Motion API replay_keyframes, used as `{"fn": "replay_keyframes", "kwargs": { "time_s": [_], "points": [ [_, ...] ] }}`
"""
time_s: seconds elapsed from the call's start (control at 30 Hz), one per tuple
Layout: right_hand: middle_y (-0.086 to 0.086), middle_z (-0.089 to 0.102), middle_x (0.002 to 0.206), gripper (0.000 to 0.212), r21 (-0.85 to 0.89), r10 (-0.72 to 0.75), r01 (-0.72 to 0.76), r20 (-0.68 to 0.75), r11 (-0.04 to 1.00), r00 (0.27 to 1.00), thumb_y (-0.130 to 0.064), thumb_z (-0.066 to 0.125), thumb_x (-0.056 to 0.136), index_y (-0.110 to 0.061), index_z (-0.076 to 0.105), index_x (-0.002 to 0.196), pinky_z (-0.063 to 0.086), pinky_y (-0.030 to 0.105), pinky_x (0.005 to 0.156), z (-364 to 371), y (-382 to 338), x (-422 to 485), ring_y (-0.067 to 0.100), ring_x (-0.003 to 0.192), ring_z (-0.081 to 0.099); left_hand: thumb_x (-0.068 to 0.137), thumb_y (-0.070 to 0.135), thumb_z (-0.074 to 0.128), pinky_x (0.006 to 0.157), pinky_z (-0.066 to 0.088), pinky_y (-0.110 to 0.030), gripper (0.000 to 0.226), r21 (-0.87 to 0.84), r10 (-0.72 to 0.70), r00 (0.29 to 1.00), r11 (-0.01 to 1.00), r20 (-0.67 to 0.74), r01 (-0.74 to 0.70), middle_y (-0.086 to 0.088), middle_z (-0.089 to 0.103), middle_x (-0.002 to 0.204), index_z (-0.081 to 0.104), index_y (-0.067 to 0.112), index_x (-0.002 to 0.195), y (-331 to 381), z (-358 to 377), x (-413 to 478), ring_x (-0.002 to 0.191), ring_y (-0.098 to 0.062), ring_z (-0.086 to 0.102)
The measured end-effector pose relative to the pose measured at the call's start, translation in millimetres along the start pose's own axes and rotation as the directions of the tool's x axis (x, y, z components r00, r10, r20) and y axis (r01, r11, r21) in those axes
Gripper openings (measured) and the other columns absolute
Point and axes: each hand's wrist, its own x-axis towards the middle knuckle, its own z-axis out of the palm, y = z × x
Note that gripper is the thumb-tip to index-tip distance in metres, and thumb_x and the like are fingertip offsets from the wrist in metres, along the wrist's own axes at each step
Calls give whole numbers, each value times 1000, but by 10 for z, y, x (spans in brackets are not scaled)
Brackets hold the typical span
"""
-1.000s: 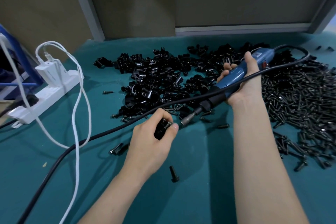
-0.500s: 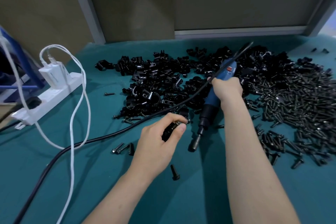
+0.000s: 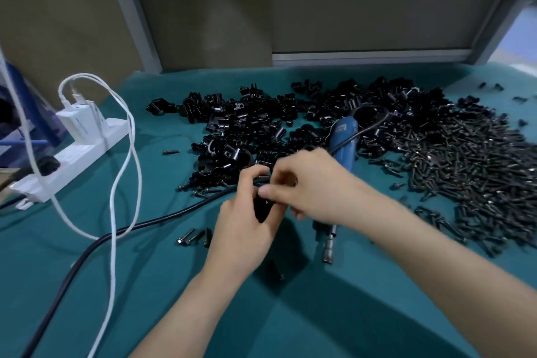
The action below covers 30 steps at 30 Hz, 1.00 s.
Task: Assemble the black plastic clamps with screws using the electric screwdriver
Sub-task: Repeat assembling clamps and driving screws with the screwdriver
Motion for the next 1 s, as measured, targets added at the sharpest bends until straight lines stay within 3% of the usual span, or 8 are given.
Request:
{"fn": "replay_keyframes", "kwargs": {
  "time_s": [0.1,0.23,0.37,0.5,0.6,0.73,0.9,1.0],
  "points": [
    [8,70,70,15,195,2,9,-58,981,998,-24,65,92,-13,62,83,53,20,51,163,175,-77,14,51,67,83,32,57,51,42,-20,40,-18,-15,1000,1000,15,16,9,67,76,41,48,116,6,8,-12,60,-8,57],
    [5,66,66,8,348,-25,62,-110,935,994,-14,67,90,-10,64,83,47,19,47,136,308,-126,11,47,63,79,42,60,55,39,-15,31,-84,-20,998,996,55,24,12,68,80,46,43,107,30,4,4,64,-4,59],
    [-2,63,62,13,344,-52,118,-197,932,979,-4,68,86,-14,64,81,48,19,53,16,431,-251,8,52,59,82,37,71,59,45,-20,22,-189,-44,989,980,140,71,18,67,84,52,42,91,25,1,28,62,-4,57],
    [0,66,68,16,364,10,126,-350,923,937,-6,72,84,-18,64,78,52,21,62,-191,691,-428,12,61,63,89,27,67,48,42,-18,14,-263,-50,993,962,108,77,11,71,84,60,38,87,3,-12,34,49,-9,52],
    [-10,63,70,17,162,49,21,-416,986,908,-14,77,80,-20,62,76,41,8,64,-166,943,-594,4,69,58,82,40,66,47,41,-23,8,-323,-89,992,940,91,114,0,70,81,65,38,89,20,-4,29,53,-10,53],
    [-9,62,92,13,-36,113,-136,-371,990,922,-29,73,84,-27,60,86,35,18,74,-69,1270,-753,8,87,51,77,44,64,59,44,-33,15,-421,-113,991,897,73,134,-5,72,88,67,39,90,38,0,33,55,-11,52],
    [6,70,101,15,-14,294,-394,-639,919,710,-6,59,93,-12,71,100,46,25,82,-606,1845,-657,17,84,61,69,36,70,57,50,-22,23,-492,-157,982,850,103,187,9,72,85,68,40,91,-7,55,25,57,-7,53],
    [10,71,108,19,-17,381,-467,-551,884,742,-7,58,95,-11,72,106,50,31,92,-739,2060,-548,24,99,65,77,25,68,52,48,-14,21,-460,-141,983,869,121,181,15,70,79,68,40,90,-40,89,37,57,-4,54]
  ]
}}
